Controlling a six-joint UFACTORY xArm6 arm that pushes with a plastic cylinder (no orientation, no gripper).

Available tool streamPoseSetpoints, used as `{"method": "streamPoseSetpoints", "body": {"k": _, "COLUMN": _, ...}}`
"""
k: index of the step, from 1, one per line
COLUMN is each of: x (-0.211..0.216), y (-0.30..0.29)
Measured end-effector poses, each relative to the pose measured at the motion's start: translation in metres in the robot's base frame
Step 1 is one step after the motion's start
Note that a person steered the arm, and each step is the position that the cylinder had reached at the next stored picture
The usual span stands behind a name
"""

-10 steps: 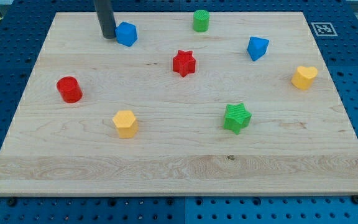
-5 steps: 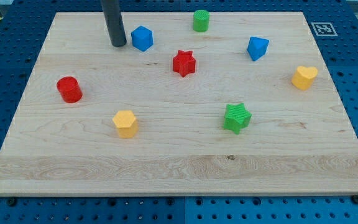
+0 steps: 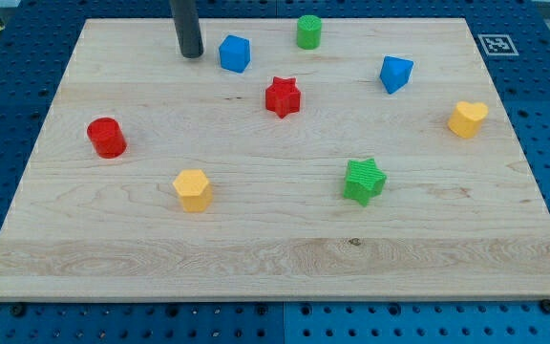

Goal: Push the blue cube left to the blue triangle

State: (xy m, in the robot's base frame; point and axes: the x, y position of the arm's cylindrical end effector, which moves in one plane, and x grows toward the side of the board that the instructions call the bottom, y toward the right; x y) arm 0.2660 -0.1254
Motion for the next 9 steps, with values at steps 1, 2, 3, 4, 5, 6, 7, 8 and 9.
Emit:
{"method": "streamPoseSetpoints", "body": {"k": 1, "x": 0.002, "y": 0.026}}
{"method": "streamPoseSetpoints", "body": {"k": 2, "x": 0.002, "y": 0.045}}
{"method": "streamPoseSetpoints", "body": {"k": 3, "x": 0.002, "y": 0.046}}
{"method": "streamPoseSetpoints", "body": {"k": 4, "x": 0.000, "y": 0.058}}
{"method": "streamPoseSetpoints", "body": {"k": 5, "x": 0.010, "y": 0.060}}
{"method": "streamPoseSetpoints", "body": {"k": 6, "x": 0.013, "y": 0.060}}
{"method": "streamPoseSetpoints", "body": {"k": 7, "x": 0.013, "y": 0.081}}
{"method": "streamPoseSetpoints", "body": {"k": 8, "x": 0.020, "y": 0.098}}
{"method": "streamPoseSetpoints", "body": {"k": 9, "x": 0.033, "y": 0.102}}
